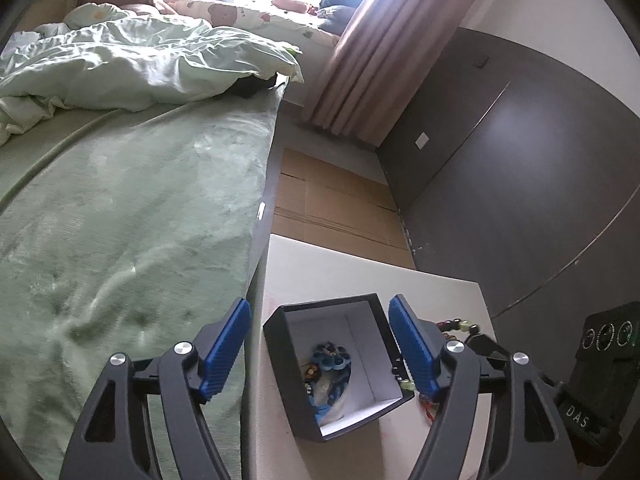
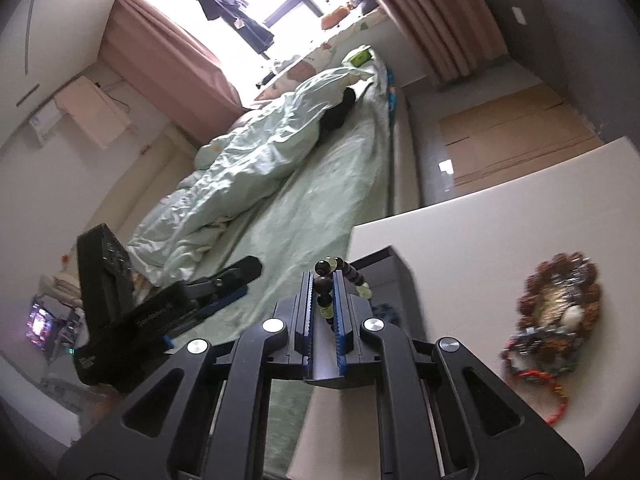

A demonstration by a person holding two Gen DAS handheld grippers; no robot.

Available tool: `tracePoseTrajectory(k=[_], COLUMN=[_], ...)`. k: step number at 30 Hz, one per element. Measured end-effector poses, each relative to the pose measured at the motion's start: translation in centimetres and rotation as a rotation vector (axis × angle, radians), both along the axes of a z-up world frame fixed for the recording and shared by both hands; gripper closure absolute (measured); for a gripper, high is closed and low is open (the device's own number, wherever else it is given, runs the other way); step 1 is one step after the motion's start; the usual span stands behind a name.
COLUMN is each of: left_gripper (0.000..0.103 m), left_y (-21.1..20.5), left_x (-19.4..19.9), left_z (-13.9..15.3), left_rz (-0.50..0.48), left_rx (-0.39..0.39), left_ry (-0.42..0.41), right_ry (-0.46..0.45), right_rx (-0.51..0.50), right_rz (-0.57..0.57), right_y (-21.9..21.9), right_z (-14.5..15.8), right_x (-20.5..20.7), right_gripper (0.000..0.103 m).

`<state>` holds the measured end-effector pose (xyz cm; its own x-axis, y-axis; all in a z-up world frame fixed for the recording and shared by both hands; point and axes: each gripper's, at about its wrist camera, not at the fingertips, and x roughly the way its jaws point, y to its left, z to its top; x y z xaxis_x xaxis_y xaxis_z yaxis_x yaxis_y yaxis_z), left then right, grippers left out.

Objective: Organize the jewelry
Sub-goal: 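Lower the dark bead bracelet into the box and open the right tool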

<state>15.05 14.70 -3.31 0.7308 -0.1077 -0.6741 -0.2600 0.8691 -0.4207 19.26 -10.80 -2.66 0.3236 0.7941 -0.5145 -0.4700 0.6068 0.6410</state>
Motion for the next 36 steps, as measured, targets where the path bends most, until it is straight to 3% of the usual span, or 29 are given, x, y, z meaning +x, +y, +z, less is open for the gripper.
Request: tracePoseTrajectory(k=[1, 2, 4, 15, 24, 26, 36], left_gripper=[0.030, 0.029, 0.027, 0.027, 0.030, 0.033, 0.055], left_y=[0.1, 0.1, 0.1, -1.4, -5.8, -6.8, -12.3], left_x=[0.1, 0.0, 0.0, 0.2, 1.0, 1.3, 2.6], left_z=[-0.1, 0.0, 0.0, 0.0, -0.1, -0.2, -1.6], left_rz=[0.000, -0.001, -0.004, -0.041, -0.155, -0.180, -0.314], left_rx=[0.001, 0.004, 0.007, 0.012, 0.039, 0.043, 0.042], left_ry=[0.002, 0.002, -0.001, -0.004, -0.004, 0.000, 0.031], right_ry=[0.009, 0.021, -0.003, -0.027, 0.014, 0.039, 0.193], right_rx=[-0.016, -0.044, -0.072, -0.096, -0.167, -0.185, -0.232], right_rz=[0.010, 0.019, -0.033, -0.127, -0.239, -0.252, -0.292], right_y=[0.4, 0.8, 0.2, -5.0, -9.8, -10.5, -13.0], right_z=[-0.1, -0.3, -0.4, 0.4, -0.2, -0.7, -3.6], right_x=[0.0, 0.1, -0.3, 0.1, 0.6, 0.8, 1.1], right_gripper=[0.085, 0.050, 0.012, 0.012, 0.014, 0.021, 0.039])
